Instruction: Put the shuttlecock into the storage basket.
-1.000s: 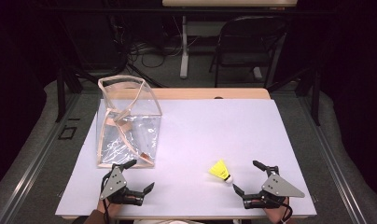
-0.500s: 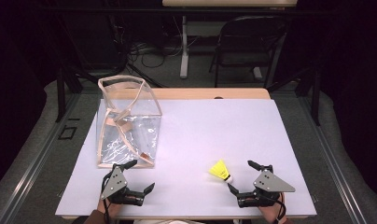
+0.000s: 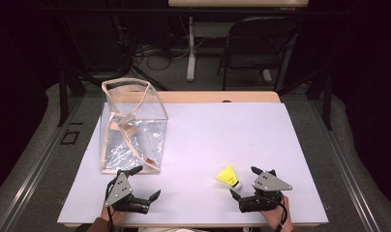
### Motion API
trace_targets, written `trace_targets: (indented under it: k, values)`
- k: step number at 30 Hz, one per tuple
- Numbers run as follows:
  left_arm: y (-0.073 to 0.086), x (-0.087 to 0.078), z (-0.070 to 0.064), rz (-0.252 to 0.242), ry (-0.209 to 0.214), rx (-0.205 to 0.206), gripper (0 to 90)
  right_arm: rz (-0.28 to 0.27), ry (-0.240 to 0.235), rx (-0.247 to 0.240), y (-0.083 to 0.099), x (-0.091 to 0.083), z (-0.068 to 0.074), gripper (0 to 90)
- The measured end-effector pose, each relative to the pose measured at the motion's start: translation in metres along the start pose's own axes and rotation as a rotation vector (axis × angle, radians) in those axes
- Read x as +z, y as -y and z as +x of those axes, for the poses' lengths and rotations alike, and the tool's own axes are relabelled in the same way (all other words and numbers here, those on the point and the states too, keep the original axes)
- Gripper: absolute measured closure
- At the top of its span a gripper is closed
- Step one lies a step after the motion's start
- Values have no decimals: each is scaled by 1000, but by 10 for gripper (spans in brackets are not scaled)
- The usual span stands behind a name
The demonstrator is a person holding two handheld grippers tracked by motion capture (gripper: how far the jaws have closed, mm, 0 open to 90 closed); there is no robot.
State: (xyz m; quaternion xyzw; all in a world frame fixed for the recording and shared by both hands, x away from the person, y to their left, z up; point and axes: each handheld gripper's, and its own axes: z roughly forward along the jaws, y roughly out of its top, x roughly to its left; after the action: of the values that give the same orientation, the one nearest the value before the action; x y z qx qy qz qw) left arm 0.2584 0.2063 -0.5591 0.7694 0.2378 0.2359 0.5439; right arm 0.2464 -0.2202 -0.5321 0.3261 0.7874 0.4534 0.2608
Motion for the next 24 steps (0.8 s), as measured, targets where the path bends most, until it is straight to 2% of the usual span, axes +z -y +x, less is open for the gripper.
trace_targets:
  k: [4, 6, 10, 17, 24]
  values:
    - [0, 0, -1, -4, 1, -2, 0, 35, 0, 8, -2, 5, 2, 0]
    - [0, 0, -1, -3, 0, -1, 0, 75, -2, 11, -3, 9, 3, 0]
    - [0, -1, 0, -1, -2, 2, 0, 114, -6, 17, -4, 14, 3, 0]
    - [0, -1, 0, -3, -1, 2, 0, 166, -20, 12, -6, 20, 4, 0]
    - [-1, -1, 0, -3, -3, 1, 0, 274, -25, 9, -7, 29, 5, 21]
